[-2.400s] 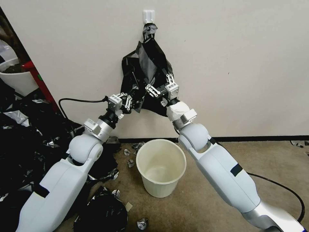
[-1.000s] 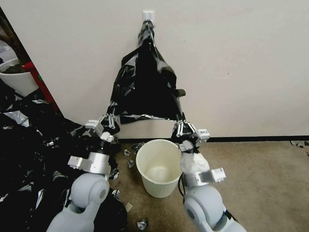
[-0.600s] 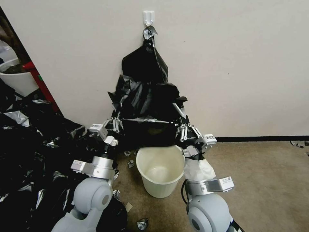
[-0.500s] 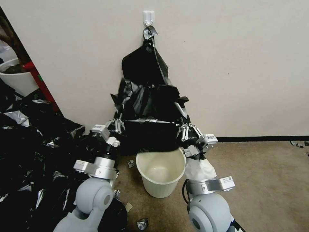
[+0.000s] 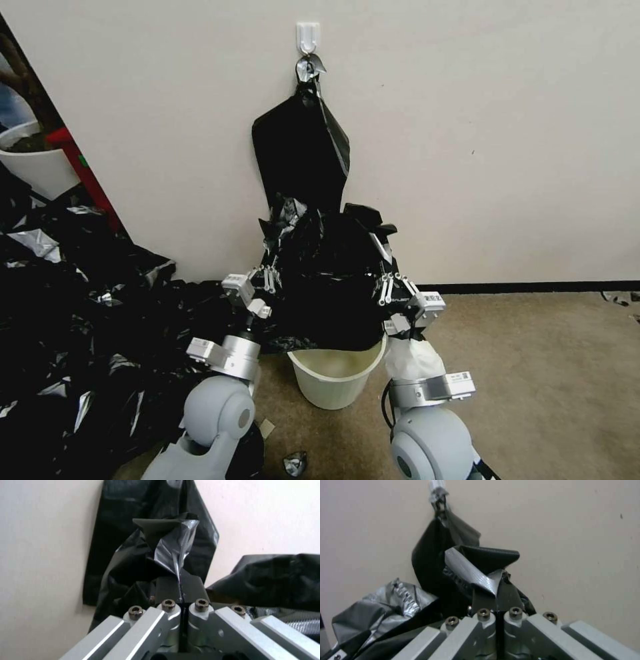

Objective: Place a trash bag onto the trash bin.

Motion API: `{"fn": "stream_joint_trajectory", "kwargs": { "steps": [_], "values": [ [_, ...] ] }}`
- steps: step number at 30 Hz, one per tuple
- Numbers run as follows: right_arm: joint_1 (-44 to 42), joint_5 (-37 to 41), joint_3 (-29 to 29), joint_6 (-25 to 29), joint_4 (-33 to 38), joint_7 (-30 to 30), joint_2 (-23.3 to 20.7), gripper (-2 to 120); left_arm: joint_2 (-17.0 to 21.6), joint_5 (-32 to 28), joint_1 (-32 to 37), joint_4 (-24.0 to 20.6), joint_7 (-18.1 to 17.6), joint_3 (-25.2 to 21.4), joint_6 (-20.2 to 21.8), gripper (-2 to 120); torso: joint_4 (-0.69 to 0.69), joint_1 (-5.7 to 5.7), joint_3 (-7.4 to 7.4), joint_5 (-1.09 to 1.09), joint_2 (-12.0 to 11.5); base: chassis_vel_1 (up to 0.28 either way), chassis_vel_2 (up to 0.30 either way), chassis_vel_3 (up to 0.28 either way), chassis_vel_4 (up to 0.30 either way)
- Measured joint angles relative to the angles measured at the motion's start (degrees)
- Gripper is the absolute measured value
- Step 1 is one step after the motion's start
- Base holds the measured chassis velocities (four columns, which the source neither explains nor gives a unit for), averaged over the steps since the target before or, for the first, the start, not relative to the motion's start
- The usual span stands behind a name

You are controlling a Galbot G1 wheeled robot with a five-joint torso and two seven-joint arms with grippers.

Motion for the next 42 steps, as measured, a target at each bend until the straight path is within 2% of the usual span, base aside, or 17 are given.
{"fn": "stream_joint_trajectory", "kwargs": {
  "steps": [4,11,15,17,18,22,23,26,27,30,31,34,35,37,39,42],
  "values": [
    [-0.06,-1.15,-0.07,1.19,-2.64,0.72,-0.12,0,-0.42,1.41,0.57,2.24,0.03,1.0,0.09,0,0.0,0.0,0.0,0.0,0.0,0.0,0.0,0.0,0.0],
    [-0.43,-3.72,-0.68,1.72,-6.99,4.28,-1.22,0,-0.52,5.62,2.62,5.35,-2.15,3.66,2.94,0,0.0,0.0,0.0,0.0,0.0,0.0,0.0,0.0,0.0],
    [-1.27,-4.29,-1.4,-0.22,-7.78,8.38,-2.16,0,-0.44,7.55,4.05,5.76,-3.86,5.08,4.44,0,0.0,0.0,0.0,0.0,0.0,0.0,0.0,0.0,0.0],
    [-2.11,-3.34,-2.43,-3.47,-7.68,12.76,-3.07,0,-0.16,8.32,5.26,5.63,-5.55,6.22,5.53,0,0.0,0.0,0.0,0.0,0.0,0.0,0.0,0.0,0.0],
    [-2.11,-3.34,-2.43,-3.47,-7.68,12.76,-3.07,0,-0.16,8.32,5.26,5.63,-5.55,6.22,5.53,0,0.0,0.0,0.0,0.0,0.0,0.0,0.0,0.0,0.0],
    [-3.95,0.84,-4.39,-9.83,-5.41,18.84,-5.05,0,0.56,8.8,7.76,3.35,-11.07,7.99,8.92,0,0.0,0.0,0.0,-0.01,0.0,0.0,0.0,0.0,0.0],
    [-3.95,0.84,-4.39,-9.83,-5.41,18.84,-5.05,0,0.56,8.8,7.76,3.35,-11.07,7.99,8.92,0,0.0,0.0,0.0,-0.01,0.0,0.0,0.0,0.0,0.0],
    [-5.46,1.85,-5.34,-12.32,-3.52,21.08,-6.16,0,1.33,8.82,9.83,0.76,-15.11,9.03,10.71,0,0.0,0.0,0.0,0.0,0.0,0.0,0.0,0.0,0.0],
    [-5.46,1.85,-5.34,-12.32,-3.52,21.08,-6.16,0,1.33,8.82,9.83,0.76,-15.11,9.03,10.71,0,0.0,0.0,0.0,0.0,0.0,0.0,0.0,0.0,0.0],
    [-7.04,2.04,-6.52,-14.25,-0.82,23.3,-7.41,0,2.12,8.84,12.62,-2.2,-19.26,10.21,10.81,0,0.01,0.0,-0.01,0.0,0.0,0.0,0.0,0.0,0.0],
    [-7.04,2.04,-6.52,-14.25,-0.82,23.3,-7.41,0,2.12,8.84,12.62,-2.2,-19.26,10.21,10.81,0,0.01,0.0,-0.01,0.0,0.0,0.0,0.0,0.0,0.0],
    [-8.44,3.29,-8.03,-16.12,1.66,25.02,-9.26,0,2.34,9.93,15.81,-4.51,-24.06,11.78,9.62,0,0.0,0.0,-0.01,0.0,0.0,0.0,0.0,0.0,0.0],
    [-8.44,3.29,-8.03,-16.12,1.66,25.02,-9.26,0,2.34,9.93,15.81,-4.51,-24.06,11.78,9.62,0,0.0,0.0,-0.01,0.0,0.0,0.0,0.0,0.0,0.0],
    [-8.64,4.89,-8.84,-17.47,2.48,25.87,-10.41,0,2.24,10.89,17.44,-5.35,-27.74,12.91,9.06,0,0.0,0.0,-0.01,0.03,0.0,0.0,0.0,0.0,0.0],
    [-8.53,5.77,-9.08,-17.98,2.51,26.16,-10.8,0,2.23,11.17,17.92,-5.64,-29.08,13.33,8.95,0,0.0,0.0,-0.01,0.08,0.0,0.0,0.0,0.0,0.0],
    [-7.86,9.01,-9.73,-20.1,2.42,27.61,-12.03,0,2.38,12.55,18.74,-5.98,-33.49,14.16,8.62,0,-0.06,0.0,0.0,0.11,0.0,0.0,0.0,0.0,0.0]
  ]
}}
